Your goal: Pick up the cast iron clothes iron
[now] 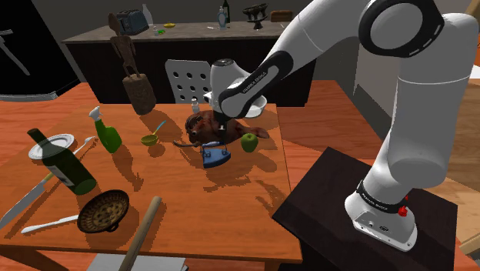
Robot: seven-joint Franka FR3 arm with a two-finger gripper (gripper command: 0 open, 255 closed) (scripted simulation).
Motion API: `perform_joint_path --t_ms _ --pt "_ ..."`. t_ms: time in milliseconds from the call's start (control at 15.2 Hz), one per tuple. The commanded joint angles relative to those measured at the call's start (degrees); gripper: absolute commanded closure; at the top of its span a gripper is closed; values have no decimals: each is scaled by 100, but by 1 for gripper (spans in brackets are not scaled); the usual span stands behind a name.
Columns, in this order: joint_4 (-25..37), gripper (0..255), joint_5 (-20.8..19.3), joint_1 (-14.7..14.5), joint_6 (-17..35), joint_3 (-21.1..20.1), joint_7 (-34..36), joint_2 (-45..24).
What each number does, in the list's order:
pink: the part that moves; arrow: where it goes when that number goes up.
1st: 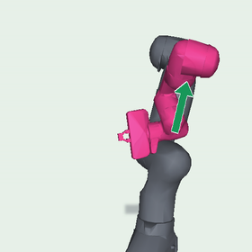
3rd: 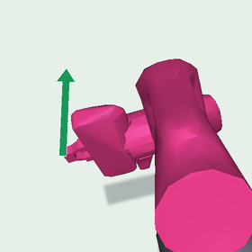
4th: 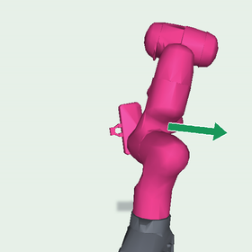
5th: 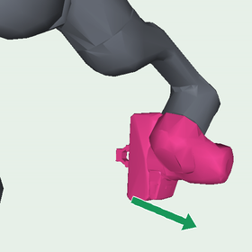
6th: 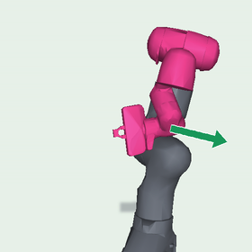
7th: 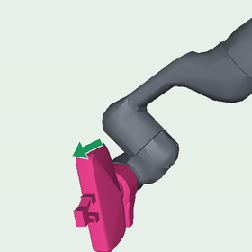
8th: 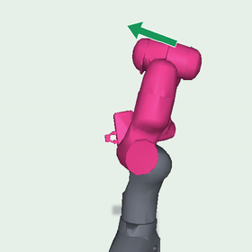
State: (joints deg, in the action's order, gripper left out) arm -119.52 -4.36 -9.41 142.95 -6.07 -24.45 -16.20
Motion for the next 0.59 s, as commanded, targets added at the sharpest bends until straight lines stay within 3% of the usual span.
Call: perform_joint_path --t_ms 0,396,462,528 --pt "-6 0 -27 -17 133 3 19 -122" --pt "-49 0 -87 -38 426 33 65 -373" --pt "-48 255 -87 -39 425 33 67 -373" --pt "-44 255 -87 -40 424 33 68 -376"
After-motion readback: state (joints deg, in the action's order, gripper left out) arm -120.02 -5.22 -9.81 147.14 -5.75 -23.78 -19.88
